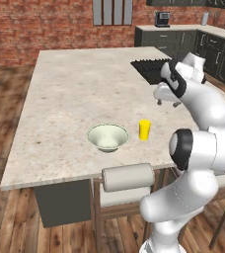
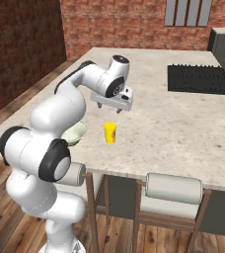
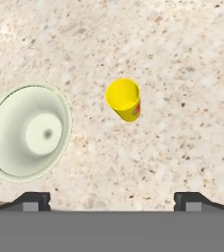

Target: Place the cup inside the bowl on the dining table and move the bowl to any counter.

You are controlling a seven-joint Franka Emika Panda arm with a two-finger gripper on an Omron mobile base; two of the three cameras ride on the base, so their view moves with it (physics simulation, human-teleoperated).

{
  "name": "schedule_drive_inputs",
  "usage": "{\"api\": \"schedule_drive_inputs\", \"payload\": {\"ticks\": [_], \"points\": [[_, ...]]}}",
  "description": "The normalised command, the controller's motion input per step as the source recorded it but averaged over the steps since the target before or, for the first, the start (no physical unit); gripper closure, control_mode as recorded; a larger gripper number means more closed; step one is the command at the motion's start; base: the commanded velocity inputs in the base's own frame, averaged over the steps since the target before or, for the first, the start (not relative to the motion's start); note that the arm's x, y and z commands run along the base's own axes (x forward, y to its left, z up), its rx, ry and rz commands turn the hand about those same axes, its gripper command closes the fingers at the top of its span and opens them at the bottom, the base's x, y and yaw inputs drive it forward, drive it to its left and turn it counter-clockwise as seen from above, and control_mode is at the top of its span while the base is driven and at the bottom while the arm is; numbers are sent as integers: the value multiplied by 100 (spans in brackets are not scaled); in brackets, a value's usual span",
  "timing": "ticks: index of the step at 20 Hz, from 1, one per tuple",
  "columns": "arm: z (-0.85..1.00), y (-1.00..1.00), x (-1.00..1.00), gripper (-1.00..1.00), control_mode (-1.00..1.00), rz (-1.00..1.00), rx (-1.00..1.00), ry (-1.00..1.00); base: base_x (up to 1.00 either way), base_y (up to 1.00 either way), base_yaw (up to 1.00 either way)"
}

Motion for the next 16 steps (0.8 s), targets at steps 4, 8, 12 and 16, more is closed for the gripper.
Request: {"api": "schedule_drive_inputs", "payload": {"ticks": [4, 8, 12, 16], "points": [[-11, 0, 16, -100, -100, 0, 0, 0, 0, 0, 0], [-7, 0, 22, -100, -100, 0, 0, 0, 0, 0, 0], [-8, 0, 28, -100, -100, 0, 0, 0, 0, 0, 0], [-9, 0, 26, -100, -100, 0, 0, 0, 0, 0, 0]]}}
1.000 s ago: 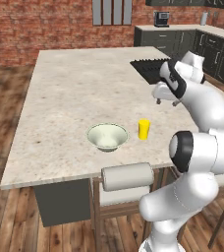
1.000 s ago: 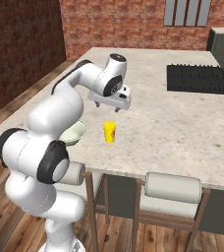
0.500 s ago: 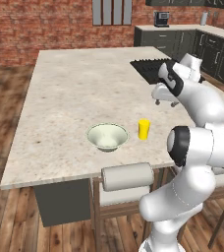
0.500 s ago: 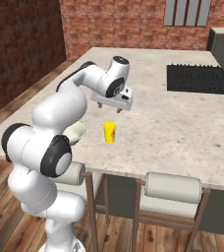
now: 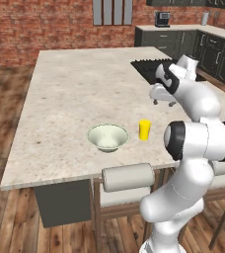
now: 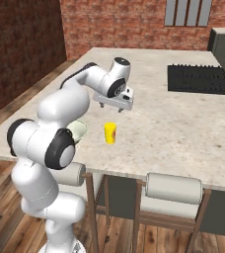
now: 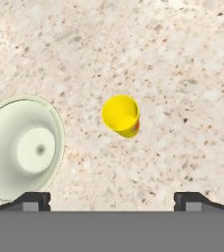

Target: Place the cup inside the bowl on the dining table and move the bowl to any counter.

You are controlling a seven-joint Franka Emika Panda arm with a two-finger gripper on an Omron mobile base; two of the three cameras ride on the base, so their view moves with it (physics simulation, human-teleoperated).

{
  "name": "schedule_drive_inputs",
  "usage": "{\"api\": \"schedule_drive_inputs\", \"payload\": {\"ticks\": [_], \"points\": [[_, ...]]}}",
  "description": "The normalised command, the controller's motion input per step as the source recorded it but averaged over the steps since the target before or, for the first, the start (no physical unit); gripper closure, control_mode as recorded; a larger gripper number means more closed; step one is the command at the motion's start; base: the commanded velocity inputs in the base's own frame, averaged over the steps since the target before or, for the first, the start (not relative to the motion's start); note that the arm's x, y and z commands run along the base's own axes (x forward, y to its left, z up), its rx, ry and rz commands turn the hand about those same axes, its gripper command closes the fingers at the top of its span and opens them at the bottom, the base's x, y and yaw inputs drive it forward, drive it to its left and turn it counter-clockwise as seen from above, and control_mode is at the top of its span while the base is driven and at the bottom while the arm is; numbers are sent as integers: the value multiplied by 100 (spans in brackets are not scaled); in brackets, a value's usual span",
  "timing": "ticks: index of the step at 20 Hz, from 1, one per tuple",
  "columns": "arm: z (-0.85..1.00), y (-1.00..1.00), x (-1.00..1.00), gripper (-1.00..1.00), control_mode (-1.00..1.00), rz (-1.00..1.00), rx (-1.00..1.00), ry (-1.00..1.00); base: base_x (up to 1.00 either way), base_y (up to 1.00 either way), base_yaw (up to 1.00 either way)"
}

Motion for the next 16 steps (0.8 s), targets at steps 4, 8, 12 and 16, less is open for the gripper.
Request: {"api": "schedule_drive_inputs", "payload": {"ticks": [4, 8, 12, 16], "points": [[-16, 0, 30, -100, -100, 0, 0, 0, 0, 0, 0], [-20, 0, 32, -100, -100, 0, 0, 0, 0, 0, 0], [-19, 0, 31, -100, -100, 0, 0, 0, 0, 0, 0], [-12, -4, 28, -100, -100, 0, 0, 0, 0, 0, 0]]}}
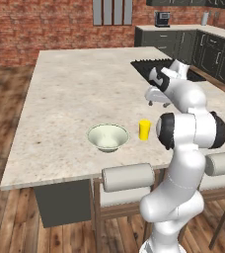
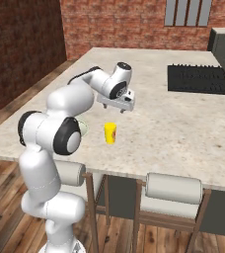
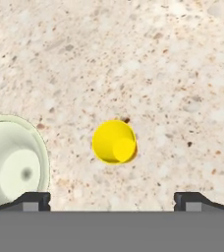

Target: Place the cup inside the bowl on the dining table and move the bowl to any counter.

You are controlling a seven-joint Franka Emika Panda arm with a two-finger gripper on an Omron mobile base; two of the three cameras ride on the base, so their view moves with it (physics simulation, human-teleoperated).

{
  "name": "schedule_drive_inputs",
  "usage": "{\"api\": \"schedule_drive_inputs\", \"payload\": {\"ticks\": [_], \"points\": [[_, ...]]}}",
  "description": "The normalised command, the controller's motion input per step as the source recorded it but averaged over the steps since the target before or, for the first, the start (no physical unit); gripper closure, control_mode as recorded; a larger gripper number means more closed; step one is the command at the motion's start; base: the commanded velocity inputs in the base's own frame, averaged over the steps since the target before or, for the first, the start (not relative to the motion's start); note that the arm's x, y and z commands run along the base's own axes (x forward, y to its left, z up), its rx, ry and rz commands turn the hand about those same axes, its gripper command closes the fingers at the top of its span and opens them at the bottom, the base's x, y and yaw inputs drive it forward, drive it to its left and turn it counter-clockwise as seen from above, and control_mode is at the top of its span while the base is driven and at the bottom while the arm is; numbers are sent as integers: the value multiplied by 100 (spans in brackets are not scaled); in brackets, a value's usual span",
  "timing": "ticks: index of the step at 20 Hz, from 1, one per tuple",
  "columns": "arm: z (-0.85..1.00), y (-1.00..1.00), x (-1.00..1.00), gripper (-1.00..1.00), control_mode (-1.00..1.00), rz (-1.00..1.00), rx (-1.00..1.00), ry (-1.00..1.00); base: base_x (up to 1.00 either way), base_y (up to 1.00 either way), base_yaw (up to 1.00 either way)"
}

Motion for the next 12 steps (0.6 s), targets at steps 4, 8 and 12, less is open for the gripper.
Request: {"api": "schedule_drive_inputs", "payload": {"ticks": [4, 8, 12], "points": [[-4, -11, 22, -100, -100, 0, 0, 0, 0, 0, 0], [-1, -9, 20, -100, -100, 0, 0, 0, 0, 0, 0], [0, 0, 0, -100, -100, 0, 0, 0, 0, 0, 0]]}}
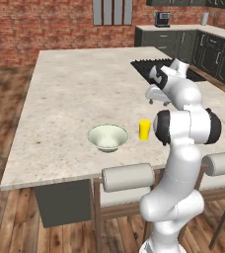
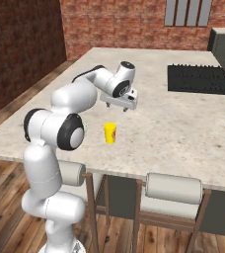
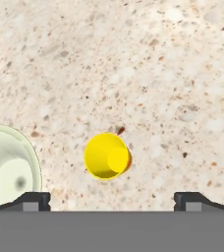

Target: Place the cup inside the bowl on the dining table and move the bowl to any counter.

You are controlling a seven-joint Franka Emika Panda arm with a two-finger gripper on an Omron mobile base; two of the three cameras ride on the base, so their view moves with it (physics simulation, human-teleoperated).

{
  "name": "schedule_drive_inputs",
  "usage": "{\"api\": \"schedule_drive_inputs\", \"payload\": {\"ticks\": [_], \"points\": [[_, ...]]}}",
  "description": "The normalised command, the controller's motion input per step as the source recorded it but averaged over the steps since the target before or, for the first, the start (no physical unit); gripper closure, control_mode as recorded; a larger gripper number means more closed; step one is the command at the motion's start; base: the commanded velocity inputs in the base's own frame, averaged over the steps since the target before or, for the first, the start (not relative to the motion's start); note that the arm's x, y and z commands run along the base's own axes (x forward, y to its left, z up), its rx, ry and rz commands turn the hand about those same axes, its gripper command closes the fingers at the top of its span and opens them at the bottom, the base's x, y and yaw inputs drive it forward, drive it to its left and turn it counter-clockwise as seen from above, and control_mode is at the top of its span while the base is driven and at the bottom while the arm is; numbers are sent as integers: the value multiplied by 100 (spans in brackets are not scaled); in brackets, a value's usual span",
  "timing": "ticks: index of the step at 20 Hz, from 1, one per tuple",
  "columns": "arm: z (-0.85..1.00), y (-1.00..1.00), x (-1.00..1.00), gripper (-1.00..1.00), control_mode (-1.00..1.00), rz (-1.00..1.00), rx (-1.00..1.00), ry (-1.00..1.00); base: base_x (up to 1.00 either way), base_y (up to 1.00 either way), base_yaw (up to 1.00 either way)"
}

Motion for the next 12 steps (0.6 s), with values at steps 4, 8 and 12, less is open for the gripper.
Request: {"api": "schedule_drive_inputs", "payload": {"ticks": [4, 8, 12], "points": [[-14, 0, 0, -100, -100, 0, 0, 0, 0, 0, 0], [-36, -4, 0, -100, -100, 0, 0, 0, 0, 0, 0], [-36, -4, 0, -100, -100, 0, 0, 0, 0, 0, 0]]}}
